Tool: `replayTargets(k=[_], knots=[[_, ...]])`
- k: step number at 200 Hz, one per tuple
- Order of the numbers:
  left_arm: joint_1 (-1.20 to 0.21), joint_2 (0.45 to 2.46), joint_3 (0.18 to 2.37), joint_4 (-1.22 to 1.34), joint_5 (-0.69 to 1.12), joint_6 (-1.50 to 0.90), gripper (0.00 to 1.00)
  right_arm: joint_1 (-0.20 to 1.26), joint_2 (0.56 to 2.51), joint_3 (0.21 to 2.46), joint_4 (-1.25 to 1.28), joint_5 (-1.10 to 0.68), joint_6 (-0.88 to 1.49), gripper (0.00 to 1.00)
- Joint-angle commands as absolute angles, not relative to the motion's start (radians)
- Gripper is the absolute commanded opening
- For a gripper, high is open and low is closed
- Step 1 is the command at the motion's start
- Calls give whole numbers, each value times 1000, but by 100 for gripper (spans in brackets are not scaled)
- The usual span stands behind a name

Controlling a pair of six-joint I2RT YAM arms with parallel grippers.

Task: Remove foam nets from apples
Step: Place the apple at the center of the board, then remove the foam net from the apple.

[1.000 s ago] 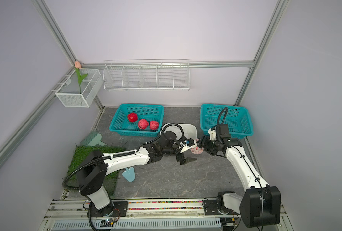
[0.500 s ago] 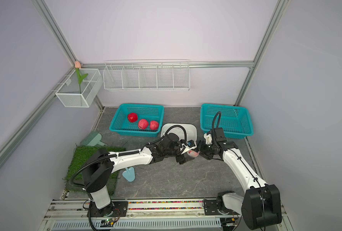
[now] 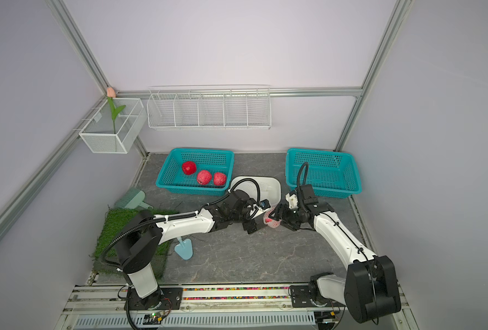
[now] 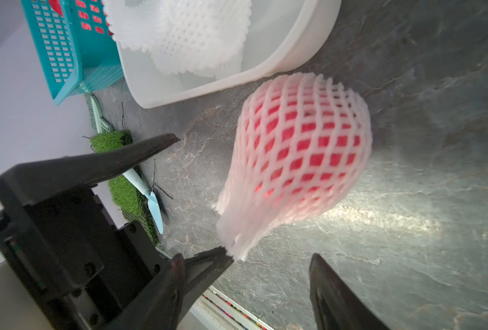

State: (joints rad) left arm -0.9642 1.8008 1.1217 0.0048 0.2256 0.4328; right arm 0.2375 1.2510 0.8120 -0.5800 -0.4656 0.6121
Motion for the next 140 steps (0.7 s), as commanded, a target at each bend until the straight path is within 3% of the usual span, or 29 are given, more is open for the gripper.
replayTargets(k=[1, 95, 140], knots=[[-969, 1785, 1109, -9, 267, 486, 90, 238, 1279, 811, -591, -437, 580, 70], [-967, 1926, 1215, 8, 278, 465, 84, 212, 1301, 855, -559, -450, 540, 71], [-966, 1936, 1219, 42, 278, 445, 81, 178, 1257, 872, -640, -447, 373, 85]])
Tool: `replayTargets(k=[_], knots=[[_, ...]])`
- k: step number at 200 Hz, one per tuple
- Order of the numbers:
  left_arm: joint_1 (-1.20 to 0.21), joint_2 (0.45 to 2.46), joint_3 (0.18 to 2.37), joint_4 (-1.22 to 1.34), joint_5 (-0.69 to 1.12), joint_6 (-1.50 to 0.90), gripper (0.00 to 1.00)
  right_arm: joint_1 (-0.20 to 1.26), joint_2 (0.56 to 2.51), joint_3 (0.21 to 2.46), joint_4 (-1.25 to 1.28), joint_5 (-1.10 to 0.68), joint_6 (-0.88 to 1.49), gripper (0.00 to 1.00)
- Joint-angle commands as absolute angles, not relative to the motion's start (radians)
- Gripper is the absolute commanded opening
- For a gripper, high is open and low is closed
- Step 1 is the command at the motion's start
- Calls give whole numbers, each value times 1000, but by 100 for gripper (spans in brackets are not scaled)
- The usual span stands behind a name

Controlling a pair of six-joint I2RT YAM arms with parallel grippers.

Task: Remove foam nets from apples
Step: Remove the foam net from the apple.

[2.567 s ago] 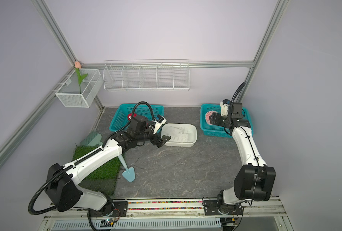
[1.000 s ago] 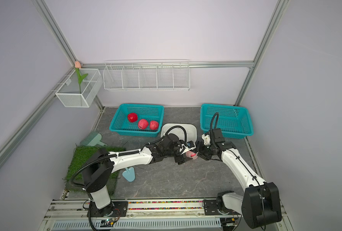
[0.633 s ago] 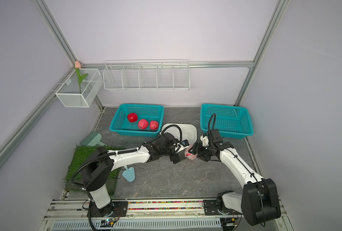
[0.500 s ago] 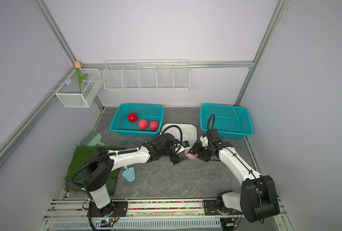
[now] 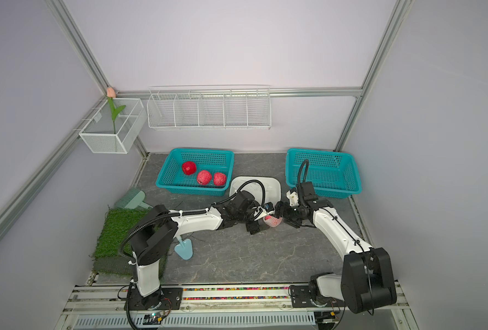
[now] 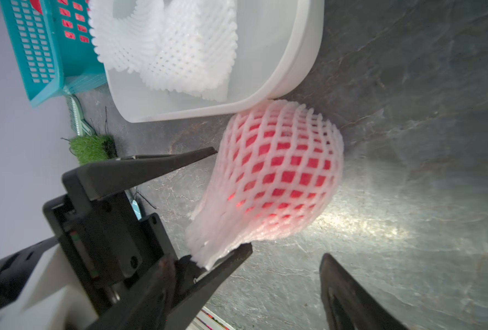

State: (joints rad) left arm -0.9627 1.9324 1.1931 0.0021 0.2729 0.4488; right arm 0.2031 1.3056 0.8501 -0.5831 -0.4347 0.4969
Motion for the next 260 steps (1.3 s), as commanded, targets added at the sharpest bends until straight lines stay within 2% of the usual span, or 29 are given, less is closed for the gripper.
replayTargets(k=[1, 31, 61, 108, 131, 152, 171, 210, 260], knots=[[-966, 1936, 1219, 43, 279, 445, 81, 176, 1255, 872, -642, -444, 368, 85], [-966, 1937, 1222, 53, 309, 444, 79, 149, 1186, 836, -635, -343, 236, 93], [-966, 1954, 1240, 48, 328, 448, 77, 143, 1126, 767, -564, -268, 133, 97], [-965, 1980, 1263, 59, 324, 418, 73, 140, 1063, 675, -473, -202, 52, 96], [-965, 1992, 1280, 49, 338, 419, 64, 140, 1029, 654, -447, -191, 39, 96], [-965, 2004, 1300, 12, 344, 431, 46, 140, 1012, 647, -444, -187, -4, 95], [-965, 2000, 1304, -2, 351, 438, 34, 141, 998, 638, -432, -209, -60, 96], [-959, 1938, 1284, -37, 333, 450, 22, 145, 973, 610, -372, -229, -150, 96], [-906, 1801, 1204, -113, 360, 445, 21, 199, 958, 536, -167, -464, -132, 96]])
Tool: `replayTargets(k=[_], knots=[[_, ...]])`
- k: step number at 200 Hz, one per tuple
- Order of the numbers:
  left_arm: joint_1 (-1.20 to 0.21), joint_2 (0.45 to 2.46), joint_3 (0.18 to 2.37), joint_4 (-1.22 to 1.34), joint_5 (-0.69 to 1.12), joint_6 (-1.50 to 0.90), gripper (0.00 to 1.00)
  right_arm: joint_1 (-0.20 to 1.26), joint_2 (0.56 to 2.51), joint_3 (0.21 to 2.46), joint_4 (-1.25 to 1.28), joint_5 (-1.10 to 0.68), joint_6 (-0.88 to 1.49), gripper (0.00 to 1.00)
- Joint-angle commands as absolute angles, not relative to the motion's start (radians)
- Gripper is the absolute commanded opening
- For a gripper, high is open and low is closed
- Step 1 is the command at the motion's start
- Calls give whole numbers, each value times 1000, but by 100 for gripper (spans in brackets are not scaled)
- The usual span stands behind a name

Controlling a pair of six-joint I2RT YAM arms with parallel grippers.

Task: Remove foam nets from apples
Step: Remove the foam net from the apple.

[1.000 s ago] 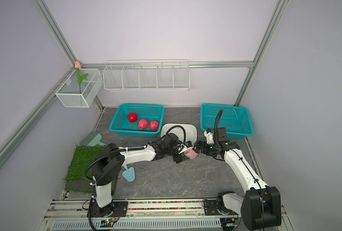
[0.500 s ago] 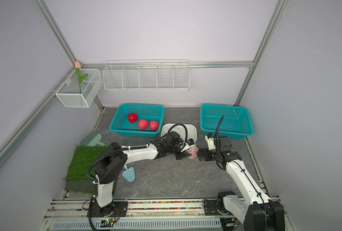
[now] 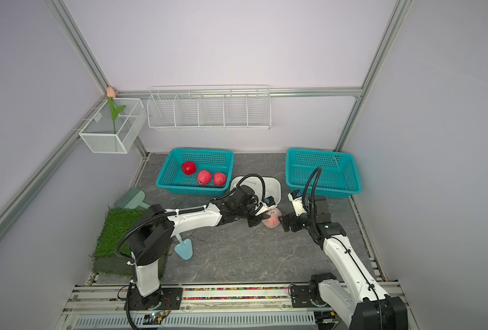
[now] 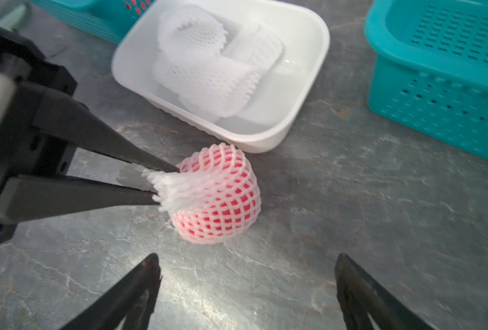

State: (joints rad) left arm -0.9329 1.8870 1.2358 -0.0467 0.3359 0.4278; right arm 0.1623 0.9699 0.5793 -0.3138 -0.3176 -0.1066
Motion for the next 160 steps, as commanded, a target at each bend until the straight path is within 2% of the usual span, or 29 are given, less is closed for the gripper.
replayTargets(k=[1, 42, 99, 160], knots=[[-905, 1799, 1203, -116, 362, 446, 21, 199, 959, 534, -162, -465, -130, 96], [-894, 1743, 1166, -169, 372, 469, 21, 298, 1057, 534, -21, -425, -102, 96], [-863, 1744, 1128, -150, 389, 432, 19, 350, 1212, 560, 104, -439, 7, 95], [-826, 1735, 1112, -114, 443, 388, 18, 390, 1195, 467, 202, -417, 36, 95]])
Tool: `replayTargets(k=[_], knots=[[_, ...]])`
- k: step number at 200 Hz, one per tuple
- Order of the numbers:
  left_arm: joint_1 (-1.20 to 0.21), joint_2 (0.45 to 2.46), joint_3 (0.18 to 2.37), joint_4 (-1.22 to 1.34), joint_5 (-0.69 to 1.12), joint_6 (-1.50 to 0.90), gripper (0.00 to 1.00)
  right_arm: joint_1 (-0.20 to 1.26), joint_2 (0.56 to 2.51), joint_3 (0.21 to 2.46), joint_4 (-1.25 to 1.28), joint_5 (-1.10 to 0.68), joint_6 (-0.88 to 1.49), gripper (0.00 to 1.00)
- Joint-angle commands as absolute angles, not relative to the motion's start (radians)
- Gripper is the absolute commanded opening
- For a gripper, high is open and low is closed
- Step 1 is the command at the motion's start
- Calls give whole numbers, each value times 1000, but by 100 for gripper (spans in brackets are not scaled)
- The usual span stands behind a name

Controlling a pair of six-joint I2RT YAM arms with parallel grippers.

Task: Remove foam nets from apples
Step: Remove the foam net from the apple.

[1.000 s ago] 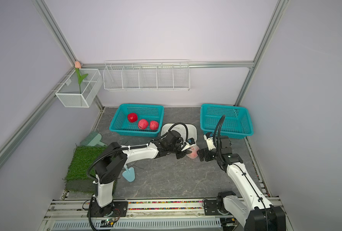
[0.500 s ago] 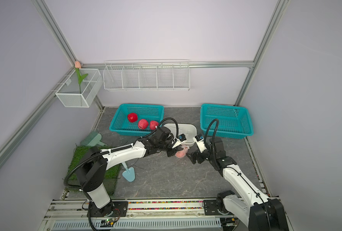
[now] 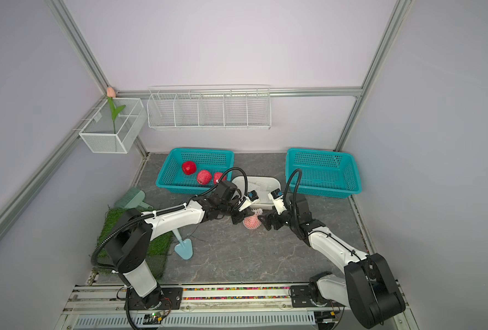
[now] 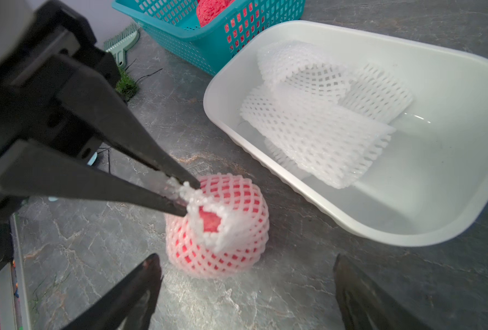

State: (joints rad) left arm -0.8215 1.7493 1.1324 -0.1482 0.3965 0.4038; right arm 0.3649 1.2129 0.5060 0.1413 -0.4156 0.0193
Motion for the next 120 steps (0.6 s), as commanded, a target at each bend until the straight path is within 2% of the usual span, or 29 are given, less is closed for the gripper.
replayTargets(k=[1, 76, 120], knots=[[-825, 1735, 1112, -113, 444, 388, 18, 391, 1196, 466, 201, -415, 36, 95], [-825, 1734, 1106, -92, 486, 361, 18, 435, 1303, 513, 218, -424, -46, 96], [-825, 1734, 1106, -93, 497, 363, 18, 434, 1367, 548, 234, -502, -94, 89]])
